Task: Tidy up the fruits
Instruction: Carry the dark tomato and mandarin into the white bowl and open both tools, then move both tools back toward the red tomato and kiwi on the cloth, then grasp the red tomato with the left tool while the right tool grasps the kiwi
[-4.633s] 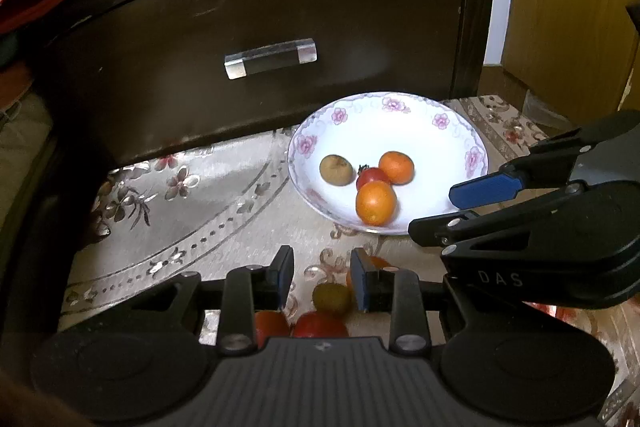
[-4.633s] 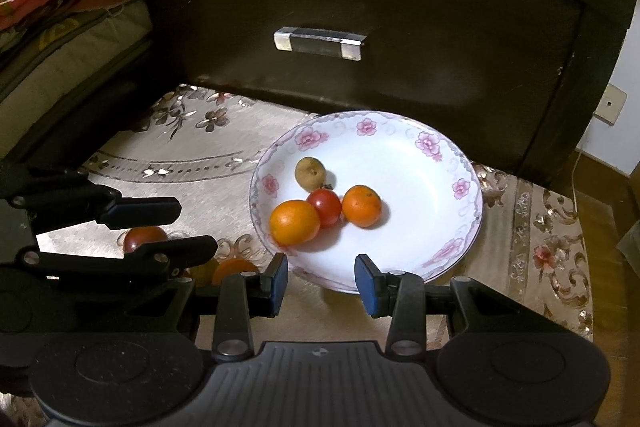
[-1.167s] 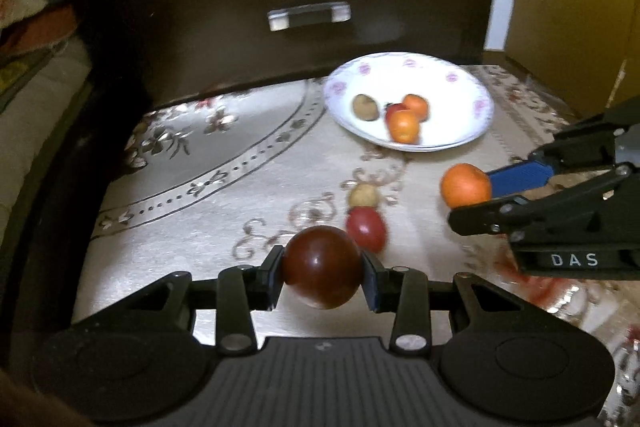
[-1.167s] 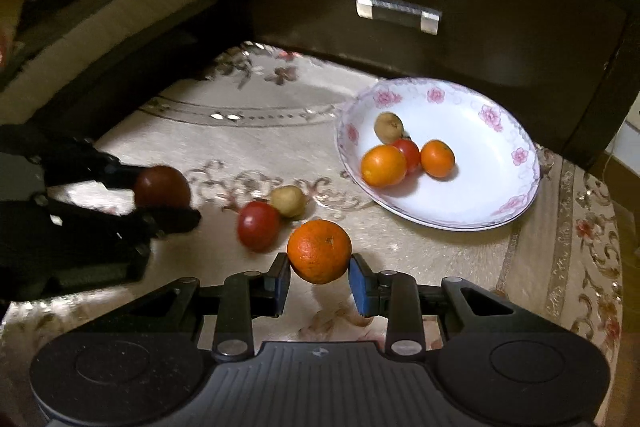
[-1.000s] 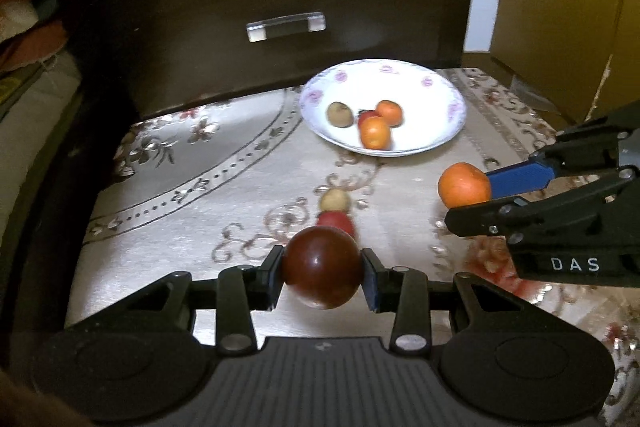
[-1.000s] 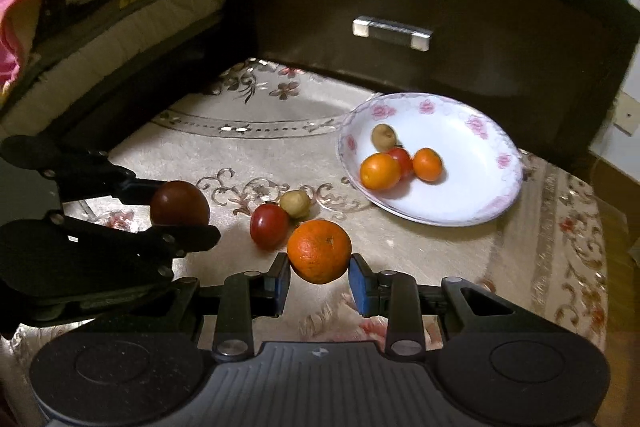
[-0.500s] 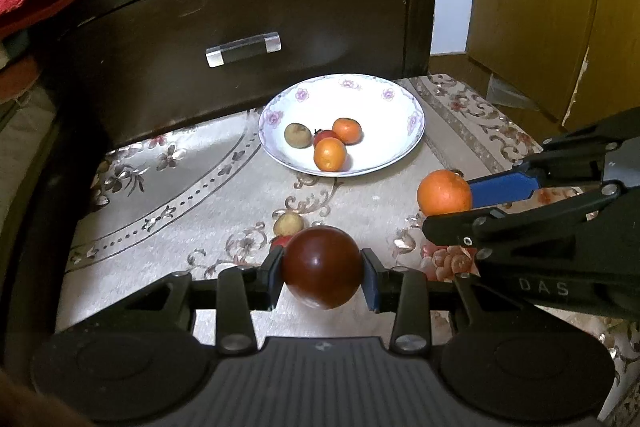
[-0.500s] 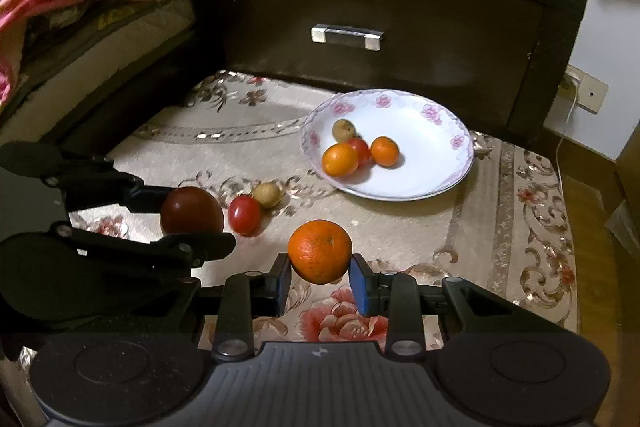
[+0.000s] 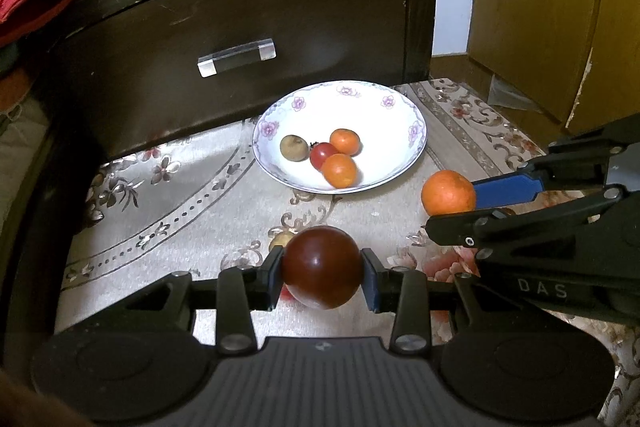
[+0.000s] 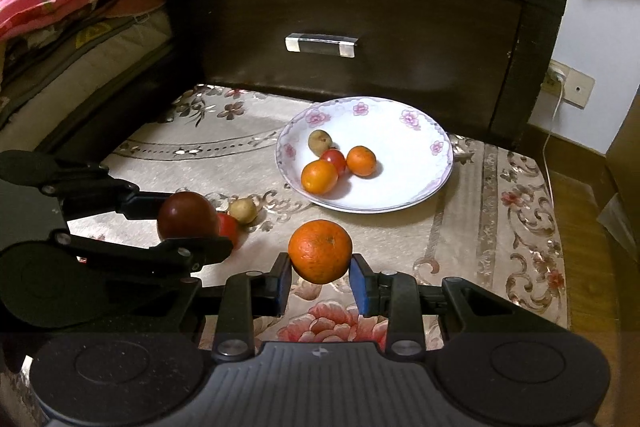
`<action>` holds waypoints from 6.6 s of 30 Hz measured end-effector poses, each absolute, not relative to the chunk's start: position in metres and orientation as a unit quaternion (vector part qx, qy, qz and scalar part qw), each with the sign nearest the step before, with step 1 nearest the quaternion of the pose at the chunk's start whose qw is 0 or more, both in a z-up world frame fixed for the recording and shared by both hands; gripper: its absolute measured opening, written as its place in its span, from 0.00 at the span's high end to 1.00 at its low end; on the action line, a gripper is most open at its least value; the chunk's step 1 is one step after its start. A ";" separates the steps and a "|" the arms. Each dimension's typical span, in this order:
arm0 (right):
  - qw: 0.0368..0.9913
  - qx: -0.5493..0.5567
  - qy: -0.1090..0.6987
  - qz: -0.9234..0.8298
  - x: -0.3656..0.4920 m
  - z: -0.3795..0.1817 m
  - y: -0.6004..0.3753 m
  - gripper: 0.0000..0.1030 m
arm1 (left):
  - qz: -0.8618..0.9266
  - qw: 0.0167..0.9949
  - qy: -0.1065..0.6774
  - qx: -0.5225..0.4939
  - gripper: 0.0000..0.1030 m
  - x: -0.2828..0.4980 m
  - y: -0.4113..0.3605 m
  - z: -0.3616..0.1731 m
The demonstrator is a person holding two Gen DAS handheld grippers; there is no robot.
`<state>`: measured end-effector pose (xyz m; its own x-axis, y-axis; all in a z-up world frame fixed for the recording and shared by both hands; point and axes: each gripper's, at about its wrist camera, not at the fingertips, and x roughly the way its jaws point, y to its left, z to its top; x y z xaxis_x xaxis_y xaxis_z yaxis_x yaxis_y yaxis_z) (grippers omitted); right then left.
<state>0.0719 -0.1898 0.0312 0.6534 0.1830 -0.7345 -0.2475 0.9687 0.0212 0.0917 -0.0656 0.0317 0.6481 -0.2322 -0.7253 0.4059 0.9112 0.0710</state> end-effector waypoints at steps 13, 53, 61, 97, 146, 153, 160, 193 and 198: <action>0.911 -0.037 0.395 0.116 0.081 0.031 -0.193 0.73 | -0.175 0.903 0.375 0.112 0.57 0.098 -0.067 0.032; 0.908 0.006 0.405 0.104 0.196 0.005 -0.233 0.72 | -0.183 0.904 0.356 0.152 0.57 0.224 -0.108 0.015; 0.903 0.013 0.415 0.111 0.202 0.000 -0.237 0.70 | -0.188 0.898 0.362 0.163 0.57 0.235 -0.112 0.011; 0.916 0.031 0.388 0.099 0.189 0.018 -0.238 0.65 | -0.165 0.915 0.351 0.113 0.52 0.212 -0.068 0.046; 0.889 -0.003 0.436 0.143 0.122 -0.001 -0.186 0.60 | -0.162 0.887 0.422 0.096 0.65 0.133 -0.037 -0.012; 0.884 0.002 0.444 0.148 0.125 -0.007 -0.183 0.60 | -0.167 0.885 0.425 0.089 0.65 0.130 -0.033 -0.013; 0.884 0.002 0.445 0.144 0.129 -0.010 -0.182 0.60 | -0.168 0.880 0.434 0.094 0.66 0.131 -0.032 -0.020; 0.878 -0.048 0.437 0.190 0.157 -0.028 -0.124 0.78 | -0.152 0.880 0.444 0.076 0.67 0.123 0.004 -0.018; 0.875 -0.043 0.447 0.183 0.155 -0.026 -0.130 0.81 | -0.151 0.880 0.442 0.080 0.67 0.124 0.001 -0.018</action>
